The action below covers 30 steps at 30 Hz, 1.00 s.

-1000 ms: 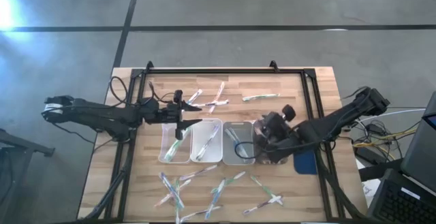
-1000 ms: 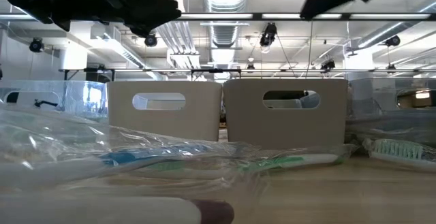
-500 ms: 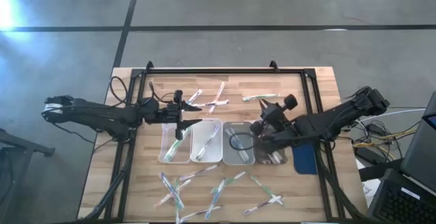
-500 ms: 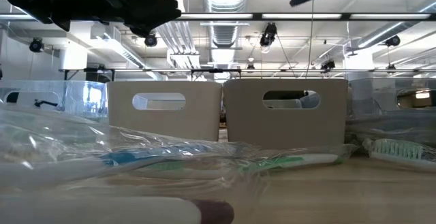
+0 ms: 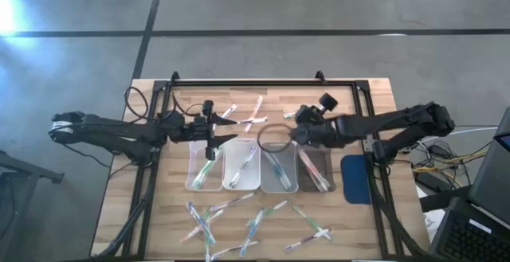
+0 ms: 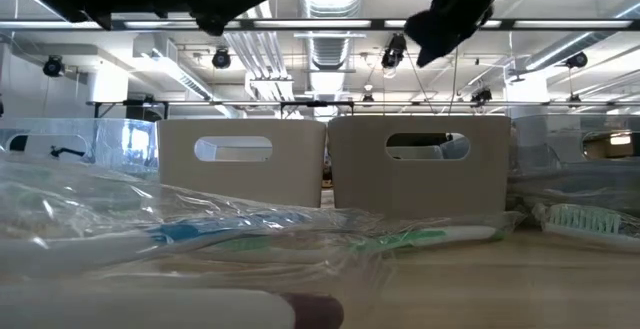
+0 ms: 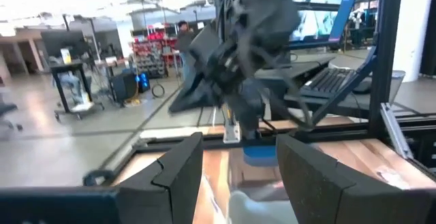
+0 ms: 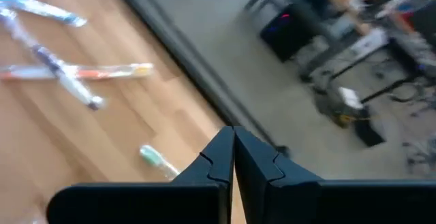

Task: Pick & Place Toothbrushes
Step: Put the blue toothbrush into the gray bin

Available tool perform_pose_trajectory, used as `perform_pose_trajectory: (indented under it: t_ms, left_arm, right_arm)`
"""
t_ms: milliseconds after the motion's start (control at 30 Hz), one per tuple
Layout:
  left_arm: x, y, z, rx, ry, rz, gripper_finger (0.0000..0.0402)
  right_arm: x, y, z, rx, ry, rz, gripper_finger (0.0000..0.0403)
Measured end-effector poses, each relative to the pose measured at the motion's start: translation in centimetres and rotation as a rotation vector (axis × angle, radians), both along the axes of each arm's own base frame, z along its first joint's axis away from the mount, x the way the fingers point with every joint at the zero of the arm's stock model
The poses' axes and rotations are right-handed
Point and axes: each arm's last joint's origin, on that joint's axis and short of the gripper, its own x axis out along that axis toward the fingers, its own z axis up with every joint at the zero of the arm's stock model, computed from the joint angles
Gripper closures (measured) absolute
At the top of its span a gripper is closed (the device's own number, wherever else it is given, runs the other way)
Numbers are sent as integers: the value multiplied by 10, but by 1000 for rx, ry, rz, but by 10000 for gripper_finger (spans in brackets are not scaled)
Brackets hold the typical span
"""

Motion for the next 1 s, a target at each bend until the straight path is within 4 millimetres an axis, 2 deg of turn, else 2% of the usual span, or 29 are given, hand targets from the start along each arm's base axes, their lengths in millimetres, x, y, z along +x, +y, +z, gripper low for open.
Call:
perform_pose_trajectory:
  t_ms: [167, 333, 633, 767, 900, 1000]
  left_arm:
    - [1, 0, 6, 106, -12, 21, 211]
    - [2, 0, 14, 216, -33, 40, 211]
    - [3, 0, 27, 401, -63, 81, 211]
    - [3, 0, 33, 470, -82, 99, 211]
    - [1, 3, 34, 453, -67, 184, 211]
    - [0, 6, 34, 429, -47, 275, 211]
  right_arm:
    - [14, -25, 2, 119, 15, 177, 394]
    - [25, -36, 18, 88, -5, 343, 394]
    - [35, -31, 47, -75, 164, 780, 394]
    - [36, -31, 61, -225, 263, 868, 394]
    - [36, -31, 76, -255, 241, 876, 394]
    - [37, -29, 84, -273, 239, 952, 394]
